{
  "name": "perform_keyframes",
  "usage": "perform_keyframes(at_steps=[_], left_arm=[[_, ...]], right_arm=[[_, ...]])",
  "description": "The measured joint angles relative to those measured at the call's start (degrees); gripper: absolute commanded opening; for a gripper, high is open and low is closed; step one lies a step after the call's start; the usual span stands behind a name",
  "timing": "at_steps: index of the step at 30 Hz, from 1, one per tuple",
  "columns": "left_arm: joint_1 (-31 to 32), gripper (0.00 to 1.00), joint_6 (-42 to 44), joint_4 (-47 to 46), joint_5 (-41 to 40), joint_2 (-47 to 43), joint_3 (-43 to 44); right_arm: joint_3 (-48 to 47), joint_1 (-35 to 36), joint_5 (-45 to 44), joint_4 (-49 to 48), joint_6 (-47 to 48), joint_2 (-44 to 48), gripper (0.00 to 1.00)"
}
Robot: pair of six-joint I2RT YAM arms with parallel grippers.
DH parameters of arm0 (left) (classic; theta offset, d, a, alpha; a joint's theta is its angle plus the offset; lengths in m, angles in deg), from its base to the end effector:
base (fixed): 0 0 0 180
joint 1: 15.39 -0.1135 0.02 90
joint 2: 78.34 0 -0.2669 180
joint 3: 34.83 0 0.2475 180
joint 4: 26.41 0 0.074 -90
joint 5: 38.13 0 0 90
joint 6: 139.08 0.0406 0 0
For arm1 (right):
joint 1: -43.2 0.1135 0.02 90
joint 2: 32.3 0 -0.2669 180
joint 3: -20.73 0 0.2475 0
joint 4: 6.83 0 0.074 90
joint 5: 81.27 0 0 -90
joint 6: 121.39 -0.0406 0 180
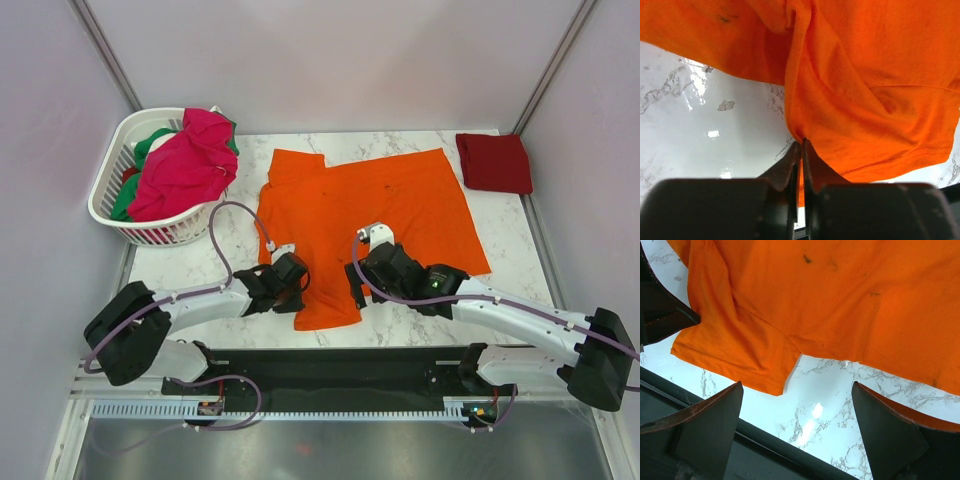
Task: Fold and stack the t-shirts
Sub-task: Flatten the tshirt out
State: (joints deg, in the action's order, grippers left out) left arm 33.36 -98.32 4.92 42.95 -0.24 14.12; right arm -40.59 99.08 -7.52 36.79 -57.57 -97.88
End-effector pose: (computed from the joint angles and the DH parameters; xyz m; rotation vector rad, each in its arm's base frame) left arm 0.1612 -0.1743 0.1548 -0.0661 2.6613 -0.3930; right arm 0.1397 0.1859 0.2543 -0.4850 2.3412 0.3464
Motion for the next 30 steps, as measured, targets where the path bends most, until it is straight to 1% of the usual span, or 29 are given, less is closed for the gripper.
perform_keyframes(at_steps=[1, 7, 15, 18, 19, 20, 21, 22, 23, 25, 26, 28, 30], left_arm=[[0.07, 0.02, -0.09, -0.26, 0.02, 0.02, -0.07], [0.42, 0.02, -1.79, -1.4, 0.59, -2.49, -2.38], [5.14, 0.02, -10.58, 8.59, 1.86, -11.85, -6.25], [7.17, 0.11, -14.27, 11.1, 1.88, -13.97, -6.93], [7.85, 0.21, -15.39, 11.65, 1.95, -14.27, -7.19], [8.46, 0.27, -16.37, 12.2, 2.03, -14.36, -7.41], [9.03, 0.35, -17.42, 12.83, 2.12, -14.34, -7.63], [9.57, 0.49, -18.47, 13.05, 2.19, -14.32, -7.78], [9.9, 0.54, -19.04, 12.79, 2.27, -14.38, -7.72], [10.43, 0.63, -20.57, 12.33, 2.64, -14.38, -7.37], [10.71, 0.66, -21.0, 12.26, 2.69, -14.38, -7.19], [11.5, 0.68, -21.75, 12.39, 2.67, -14.36, -6.82], [12.46, 0.68, -22.27, 12.66, 2.6, -14.29, -6.62]], right_arm=[[0.02, -0.17, 0.17, 0.0, 0.0, 0.0, 0.98], [0.02, -0.31, 1.01, -0.02, 0.0, -0.13, 0.98], [0.33, -0.87, 0.9, -0.13, -0.66, -0.26, 0.98], [0.46, -1.03, 0.85, -0.35, -0.92, -1.29, 0.98], [0.46, -1.05, 0.83, -0.39, -1.03, -1.75, 0.98], [0.46, -1.09, 0.85, -0.44, -1.07, -2.16, 0.98], [0.46, -1.14, 0.83, -0.48, -1.07, -2.56, 0.98], [0.46, -1.18, 0.81, -0.48, -1.07, -2.93, 0.98], [0.46, -1.31, 0.76, -0.48, -1.11, -3.28, 0.98], [0.46, -1.86, 0.61, -0.46, -1.4, -3.72, 0.98], [0.46, -2.4, 0.44, -0.42, -1.73, -3.76, 0.98], [0.59, -3.91, 0.13, -0.46, -2.4, -3.65, 0.98], [1.33, -6.1, 0.15, -0.44, -2.91, -3.15, 0.98]])
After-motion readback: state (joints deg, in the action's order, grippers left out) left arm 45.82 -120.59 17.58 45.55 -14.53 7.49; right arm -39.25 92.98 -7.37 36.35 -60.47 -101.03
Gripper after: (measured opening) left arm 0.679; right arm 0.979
